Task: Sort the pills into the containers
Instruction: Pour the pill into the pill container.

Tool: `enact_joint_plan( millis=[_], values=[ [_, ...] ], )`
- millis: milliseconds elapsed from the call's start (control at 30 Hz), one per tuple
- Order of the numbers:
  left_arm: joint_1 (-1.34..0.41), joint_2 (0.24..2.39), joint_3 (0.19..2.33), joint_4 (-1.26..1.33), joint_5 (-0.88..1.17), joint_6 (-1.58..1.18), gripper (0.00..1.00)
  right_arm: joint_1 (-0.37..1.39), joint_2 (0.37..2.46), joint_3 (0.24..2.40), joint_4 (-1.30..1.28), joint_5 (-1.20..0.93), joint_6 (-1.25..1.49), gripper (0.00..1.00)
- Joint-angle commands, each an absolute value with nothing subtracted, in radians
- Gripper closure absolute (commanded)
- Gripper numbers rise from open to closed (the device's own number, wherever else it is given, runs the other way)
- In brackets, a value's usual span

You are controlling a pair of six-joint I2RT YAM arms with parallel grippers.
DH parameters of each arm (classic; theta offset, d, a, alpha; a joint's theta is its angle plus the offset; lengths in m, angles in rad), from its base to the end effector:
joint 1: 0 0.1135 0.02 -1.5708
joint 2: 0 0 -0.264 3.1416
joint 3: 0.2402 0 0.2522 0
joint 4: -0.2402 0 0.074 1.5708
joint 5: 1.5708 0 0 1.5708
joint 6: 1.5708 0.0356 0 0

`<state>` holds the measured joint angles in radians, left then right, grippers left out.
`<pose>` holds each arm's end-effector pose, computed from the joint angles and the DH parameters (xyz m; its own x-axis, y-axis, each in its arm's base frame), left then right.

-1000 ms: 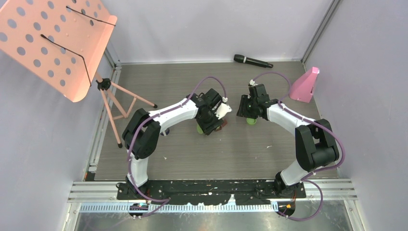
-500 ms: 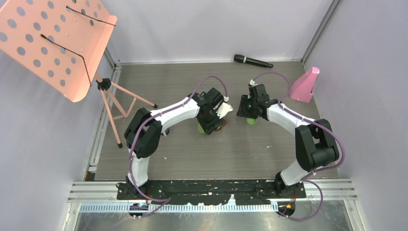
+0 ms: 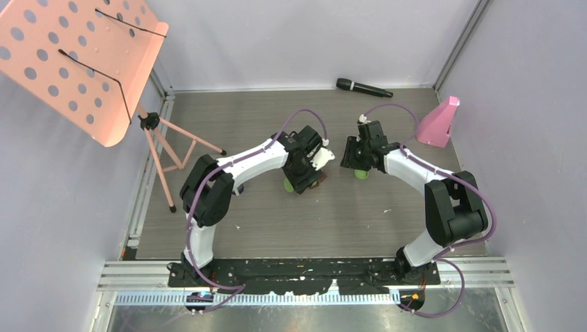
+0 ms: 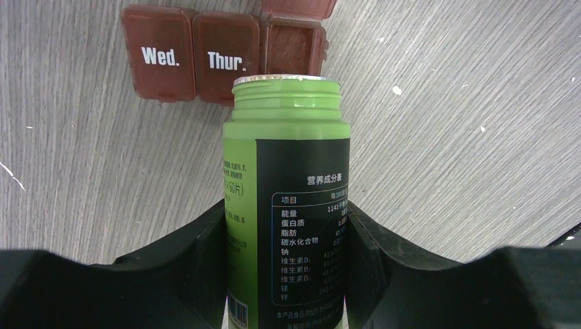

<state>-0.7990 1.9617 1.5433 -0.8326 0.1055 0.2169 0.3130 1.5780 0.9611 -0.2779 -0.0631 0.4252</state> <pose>0.2785 -0.2916 0.2090 -0.4882 0.8085 -0.3285 0.8610 0.5077 -0.0300 0.3085 0.1022 0.1993 -0.8183 0.1679 -0.5497 -0.0080 0.9530 0.3029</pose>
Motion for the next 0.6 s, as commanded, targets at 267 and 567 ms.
enact_joint_plan(
  millis=[267,567],
  values=[
    [-0.810,1.998,1.631,-0.891,0.114,0.209,1.00,0.313,1.582,0.963,-0.258,-0.062,0.438,0.54],
    [-0.810,2.009,1.644,-0.903,0.108,0.206,1.00,0.313,1.583,0.962,-0.258,-0.063,0.437,0.54]
  ],
)
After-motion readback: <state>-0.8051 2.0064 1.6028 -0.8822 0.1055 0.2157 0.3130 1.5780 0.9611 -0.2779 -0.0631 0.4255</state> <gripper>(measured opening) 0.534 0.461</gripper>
